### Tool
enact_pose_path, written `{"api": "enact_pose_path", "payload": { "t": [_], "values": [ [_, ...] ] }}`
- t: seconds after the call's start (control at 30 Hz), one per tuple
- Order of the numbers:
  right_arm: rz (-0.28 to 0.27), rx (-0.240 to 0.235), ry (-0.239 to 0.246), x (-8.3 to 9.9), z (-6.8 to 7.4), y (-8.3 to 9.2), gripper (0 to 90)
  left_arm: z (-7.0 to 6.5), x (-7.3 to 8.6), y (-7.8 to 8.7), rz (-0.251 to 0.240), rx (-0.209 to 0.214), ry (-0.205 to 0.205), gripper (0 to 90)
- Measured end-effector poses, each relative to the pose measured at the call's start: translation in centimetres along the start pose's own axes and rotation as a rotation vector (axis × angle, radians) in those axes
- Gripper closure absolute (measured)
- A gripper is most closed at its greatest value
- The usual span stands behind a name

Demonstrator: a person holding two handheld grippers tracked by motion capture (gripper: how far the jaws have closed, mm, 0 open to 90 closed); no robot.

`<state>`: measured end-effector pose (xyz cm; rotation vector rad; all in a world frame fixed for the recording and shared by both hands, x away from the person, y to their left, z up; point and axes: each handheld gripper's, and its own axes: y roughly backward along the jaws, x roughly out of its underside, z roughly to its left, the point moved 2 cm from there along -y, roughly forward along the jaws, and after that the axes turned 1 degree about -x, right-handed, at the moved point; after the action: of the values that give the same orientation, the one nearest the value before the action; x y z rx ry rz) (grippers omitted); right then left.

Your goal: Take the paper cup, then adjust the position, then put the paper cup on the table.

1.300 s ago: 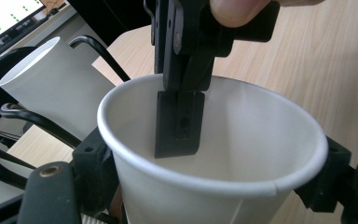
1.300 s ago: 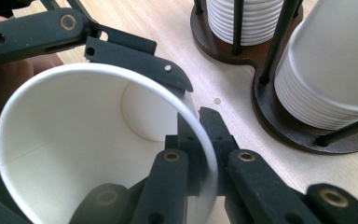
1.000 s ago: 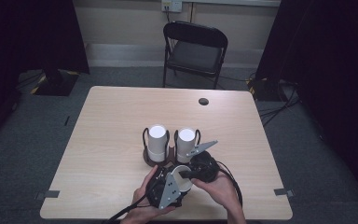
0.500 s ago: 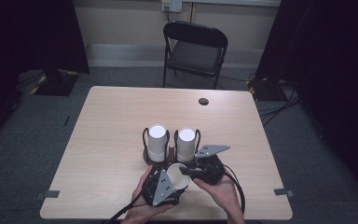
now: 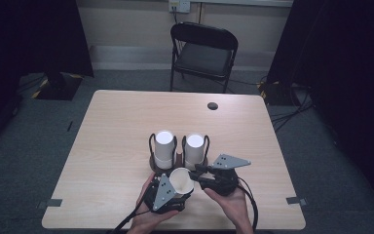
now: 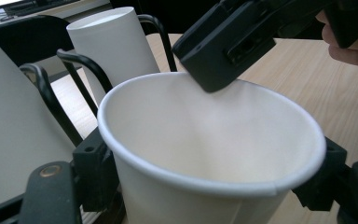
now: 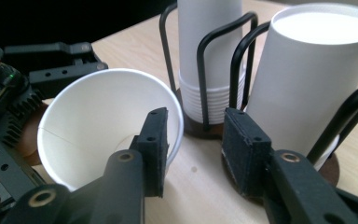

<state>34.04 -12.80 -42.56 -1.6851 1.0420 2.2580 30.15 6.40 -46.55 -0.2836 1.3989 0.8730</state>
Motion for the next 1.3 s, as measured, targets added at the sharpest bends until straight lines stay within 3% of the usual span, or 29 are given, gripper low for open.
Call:
{"api": "enact_pose_path", "payload": {
  "t": [0.17,0.2,0.37,0.5,0.83,0.93,1.3],
  "values": [
    [-0.091,0.044,-0.002,0.3,-0.3,0.6,51.9,0.7,0.4,0.4,-0.011,-0.020,0.038,23.6],
    [-0.123,0.076,-0.012,0.5,-0.5,0.7,46.1,0.9,0.5,0.6,-0.013,-0.023,0.052,23.6],
    [-0.147,0.117,-0.017,1.3,-1.1,1.1,45.2,2.1,0.6,1.5,-0.033,-0.056,0.101,23.6],
    [-0.184,0.165,-0.053,2.4,-2.2,1.6,43.7,3.0,0.6,2.5,-0.046,-0.073,0.122,23.6],
    [-0.226,0.277,-0.096,4.5,-4.2,2.9,40.6,5.5,0.8,4.7,-0.069,-0.140,0.157,23.5],
    [-0.241,0.300,-0.112,5.0,-4.6,3.0,40.0,6.4,1.0,5.2,-0.085,-0.145,0.186,23.5],
    [-0.257,0.400,-0.118,6.3,-5.6,3.6,37.2,9.1,1.8,6.2,-0.083,-0.214,0.232,23.3]
  ]
}}
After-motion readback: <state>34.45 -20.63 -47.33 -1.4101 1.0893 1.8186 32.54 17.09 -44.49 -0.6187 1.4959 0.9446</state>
